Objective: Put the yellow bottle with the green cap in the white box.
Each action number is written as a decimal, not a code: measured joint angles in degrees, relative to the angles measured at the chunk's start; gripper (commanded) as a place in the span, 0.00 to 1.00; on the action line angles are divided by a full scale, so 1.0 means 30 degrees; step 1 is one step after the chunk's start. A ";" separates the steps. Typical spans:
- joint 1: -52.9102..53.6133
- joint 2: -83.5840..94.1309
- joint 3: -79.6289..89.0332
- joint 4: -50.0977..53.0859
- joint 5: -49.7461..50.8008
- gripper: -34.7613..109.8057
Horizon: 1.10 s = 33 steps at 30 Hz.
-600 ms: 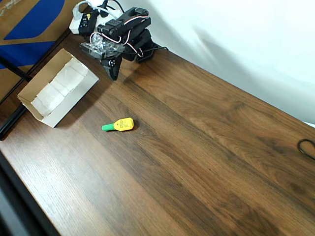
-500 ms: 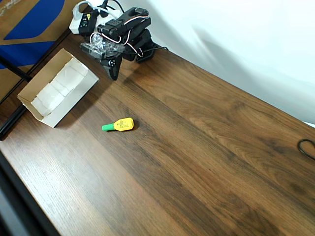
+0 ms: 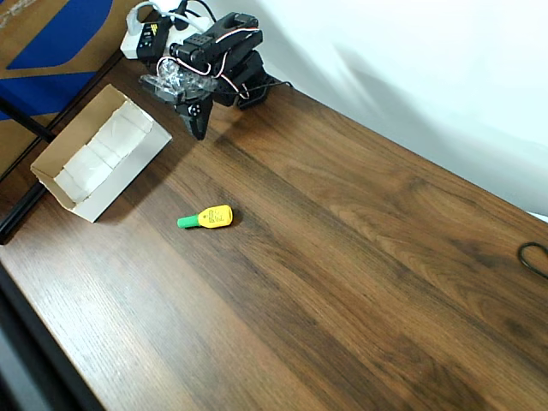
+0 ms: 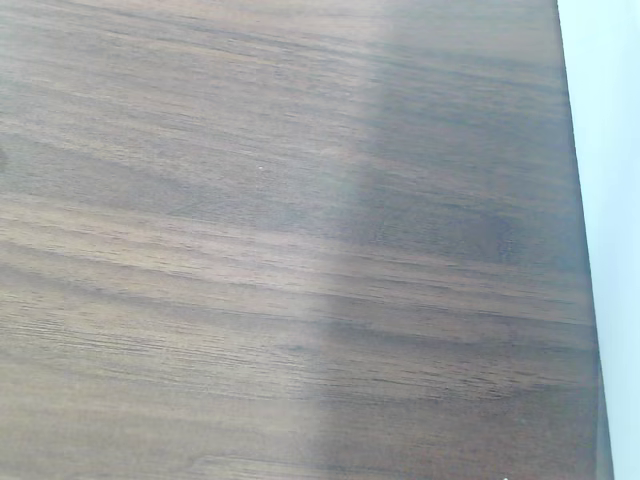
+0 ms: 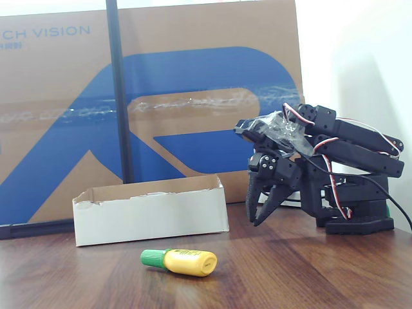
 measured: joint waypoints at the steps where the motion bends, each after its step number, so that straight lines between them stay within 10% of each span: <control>1: 0.0000 0.0000 0.0000 0.0059 0.0029 0.24; 22: -0.0791 -0.0352 -0.4687 0.1846 -0.0879 0.24; 33: -0.1318 -1.0459 -0.9346 -0.0557 -0.0937 0.24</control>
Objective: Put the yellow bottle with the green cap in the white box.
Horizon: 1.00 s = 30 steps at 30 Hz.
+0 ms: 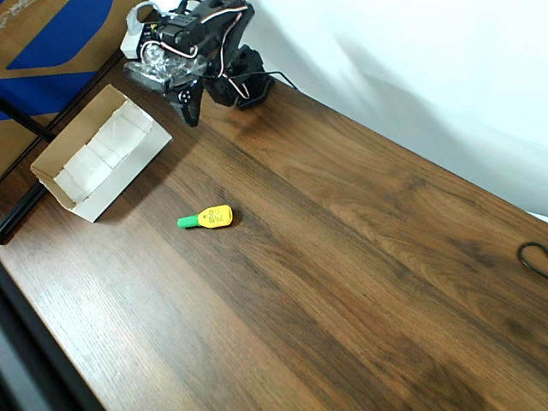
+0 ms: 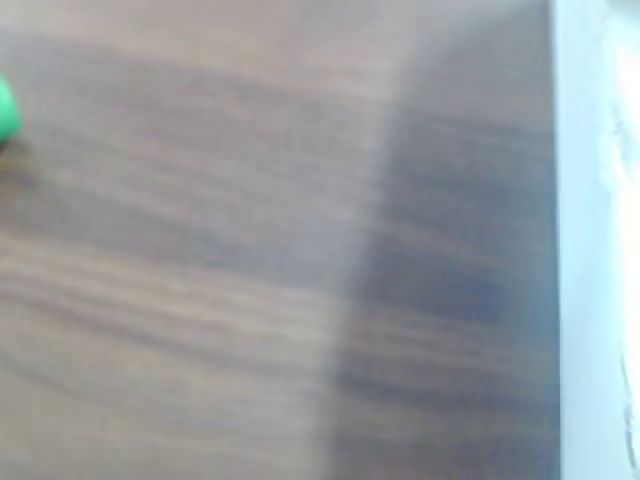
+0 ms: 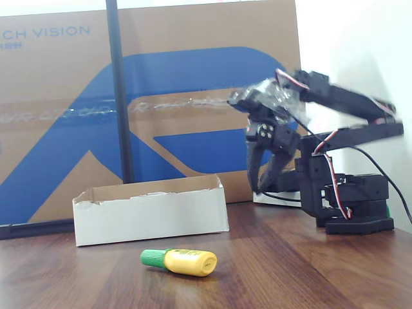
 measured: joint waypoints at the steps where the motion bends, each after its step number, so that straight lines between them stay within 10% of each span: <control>1: -0.0264 -0.1289 -0.0674 -0.0293 0.0000 0.24; 30: -0.7266 -2.0244 -0.9756 -0.8232 -0.0322 0.35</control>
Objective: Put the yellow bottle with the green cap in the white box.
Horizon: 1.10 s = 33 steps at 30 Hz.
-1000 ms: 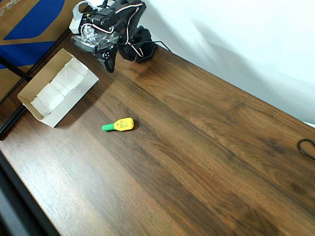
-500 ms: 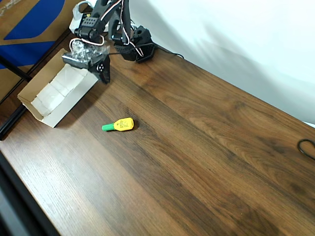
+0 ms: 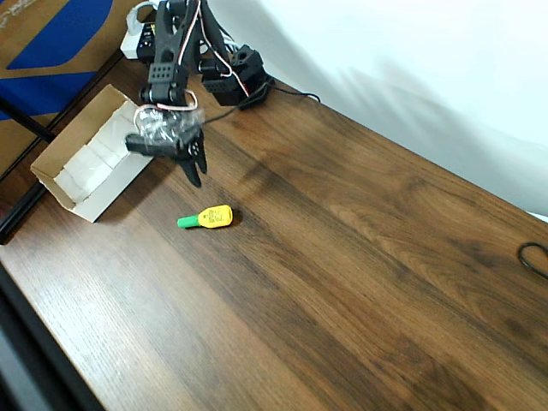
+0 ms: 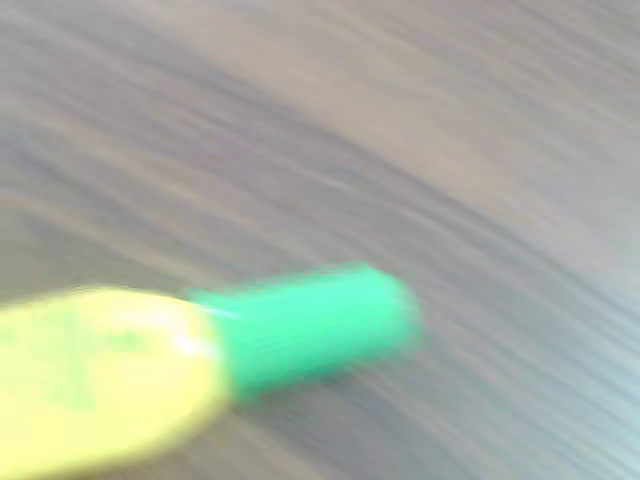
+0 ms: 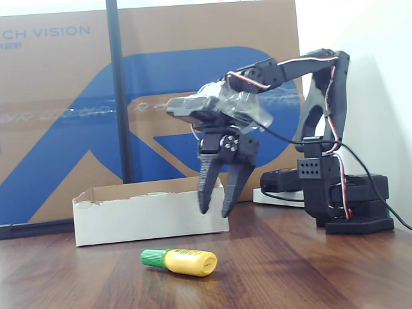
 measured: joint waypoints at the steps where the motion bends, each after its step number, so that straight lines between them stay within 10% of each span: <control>1: -0.0264 -0.0146 -0.0234 0.0029 0.0000 0.35; 33: -0.0352 -0.7793 -0.6797 -0.0381 -0.0469 0.48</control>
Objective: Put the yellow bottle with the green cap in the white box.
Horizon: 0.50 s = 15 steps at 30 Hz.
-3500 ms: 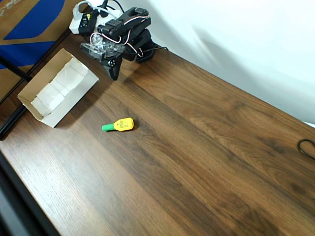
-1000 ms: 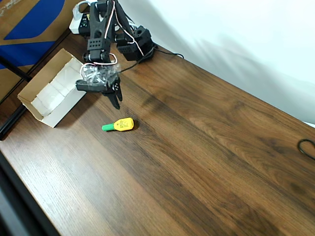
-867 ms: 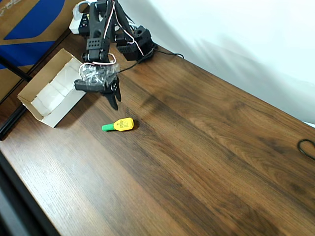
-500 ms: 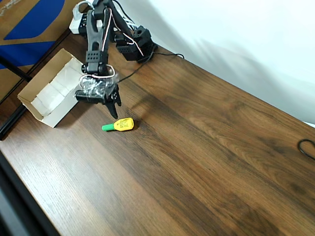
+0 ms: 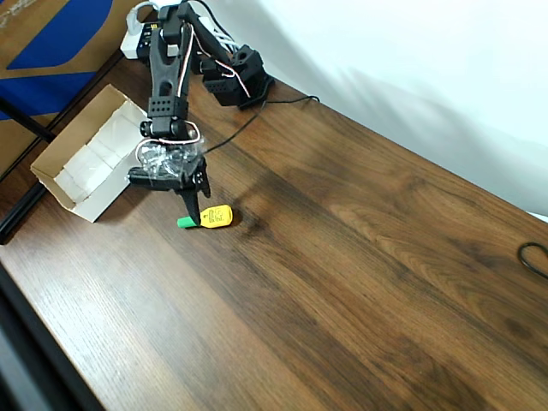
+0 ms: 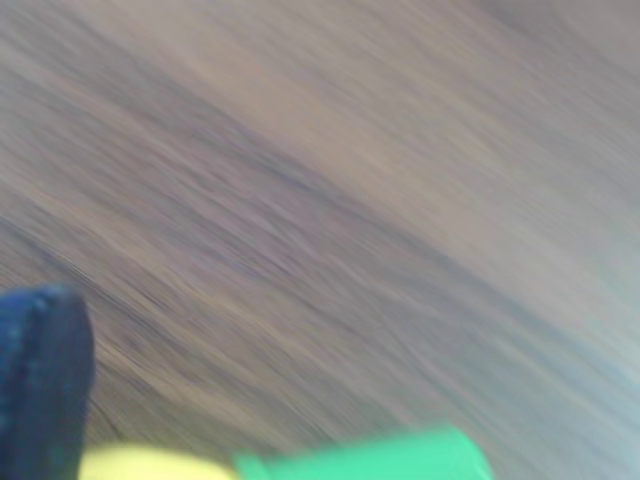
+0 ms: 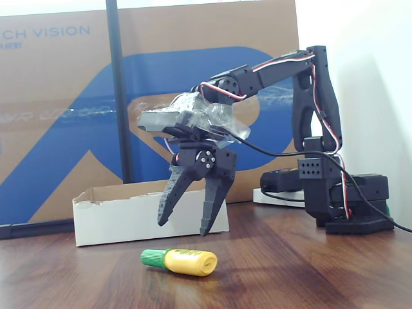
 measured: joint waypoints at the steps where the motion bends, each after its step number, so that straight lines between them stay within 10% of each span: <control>1: -0.0176 -0.0352 -0.0205 -0.0117 -0.0117 0.48; 15: -0.0732 -0.3516 -0.1260 -0.0498 -0.0615 0.47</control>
